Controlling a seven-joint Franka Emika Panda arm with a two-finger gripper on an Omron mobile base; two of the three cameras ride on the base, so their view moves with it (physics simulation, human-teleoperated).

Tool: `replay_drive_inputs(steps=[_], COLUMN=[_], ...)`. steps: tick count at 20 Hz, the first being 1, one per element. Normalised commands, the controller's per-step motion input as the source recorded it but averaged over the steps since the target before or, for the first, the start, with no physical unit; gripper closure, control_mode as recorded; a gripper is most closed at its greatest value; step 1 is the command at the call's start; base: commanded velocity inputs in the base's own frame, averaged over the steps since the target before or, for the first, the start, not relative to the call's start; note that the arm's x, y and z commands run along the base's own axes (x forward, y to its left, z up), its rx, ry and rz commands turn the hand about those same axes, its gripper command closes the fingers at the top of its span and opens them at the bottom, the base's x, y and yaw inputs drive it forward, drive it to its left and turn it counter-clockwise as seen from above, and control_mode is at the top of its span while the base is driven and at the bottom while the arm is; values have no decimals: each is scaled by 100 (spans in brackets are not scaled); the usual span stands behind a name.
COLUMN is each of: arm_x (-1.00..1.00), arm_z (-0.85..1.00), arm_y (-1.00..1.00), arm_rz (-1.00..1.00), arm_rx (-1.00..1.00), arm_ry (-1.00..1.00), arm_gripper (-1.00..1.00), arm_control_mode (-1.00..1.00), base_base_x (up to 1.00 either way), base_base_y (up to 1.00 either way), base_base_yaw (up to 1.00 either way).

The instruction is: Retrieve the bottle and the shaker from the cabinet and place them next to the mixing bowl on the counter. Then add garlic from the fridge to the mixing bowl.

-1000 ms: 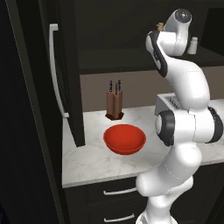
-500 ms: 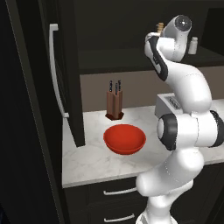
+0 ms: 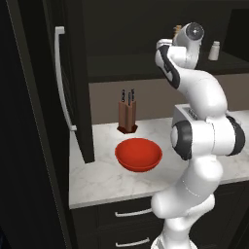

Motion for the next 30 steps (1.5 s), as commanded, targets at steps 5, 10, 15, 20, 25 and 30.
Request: replay_drive_inputs(steps=[5, 10, 15, 20, 25, 30], arm_x=[23, 2, 1, 21, 5, 0], arm_z=[0, 0, -3, -19, -6, 0], arm_y=[-6, -15, 0, 0, 0, 0], arm_rz=[0, -1, -2, -11, -7, 0], arm_rx=[0, 0, 0, 0, 0, 0], arm_ry=[0, 0, 0, 0, 0, 0], arm_gripper=[-100, -100, -100, -100, -100, 100], arm_control_mode=[-100, -100, -100, -100, -100, -100], base_base_x=[0, 0, 0, 0, 0, 0], base_base_y=[0, 0, 0, 0, 0, 0], base_base_yaw=[0, 0, 0, 0, 0, 0])
